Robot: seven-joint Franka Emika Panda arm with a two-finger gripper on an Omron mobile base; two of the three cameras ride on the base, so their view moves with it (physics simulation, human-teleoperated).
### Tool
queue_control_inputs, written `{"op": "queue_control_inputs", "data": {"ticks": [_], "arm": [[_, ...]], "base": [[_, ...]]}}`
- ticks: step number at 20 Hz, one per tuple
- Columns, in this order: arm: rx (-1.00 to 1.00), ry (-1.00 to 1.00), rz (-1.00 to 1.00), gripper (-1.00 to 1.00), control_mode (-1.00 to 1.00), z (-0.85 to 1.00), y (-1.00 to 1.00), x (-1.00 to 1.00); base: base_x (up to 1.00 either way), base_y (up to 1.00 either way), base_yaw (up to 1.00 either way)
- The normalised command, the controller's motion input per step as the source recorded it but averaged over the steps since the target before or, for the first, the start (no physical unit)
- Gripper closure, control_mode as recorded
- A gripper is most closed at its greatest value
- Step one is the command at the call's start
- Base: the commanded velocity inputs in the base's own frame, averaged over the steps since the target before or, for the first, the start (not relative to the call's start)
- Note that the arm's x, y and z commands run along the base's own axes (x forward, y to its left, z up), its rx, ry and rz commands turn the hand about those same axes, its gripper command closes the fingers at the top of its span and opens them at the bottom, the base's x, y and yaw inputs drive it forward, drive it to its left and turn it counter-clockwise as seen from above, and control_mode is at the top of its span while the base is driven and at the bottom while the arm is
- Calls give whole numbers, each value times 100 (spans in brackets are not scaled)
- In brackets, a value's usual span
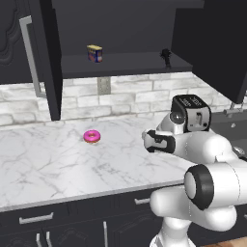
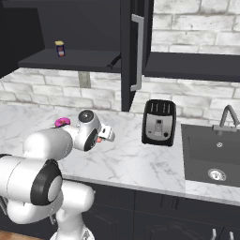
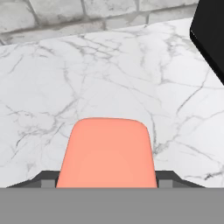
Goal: Pick the bar soap and dish brush from the cabinet and place them on the counter.
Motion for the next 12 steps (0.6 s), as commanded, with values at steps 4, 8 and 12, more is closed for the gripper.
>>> {"op": "queue_control_inputs", "data": {"ticks": [4, 8, 12], "arm": [[0, 2, 0, 100, -100, -25, 0, 3], [0, 4, 0, 100, -100, -29, 0, 7], [0, 3, 0, 100, -100, -30, 0, 4]], "base": [[0, 0, 0], [0, 0, 0], [0, 0, 0]]}}
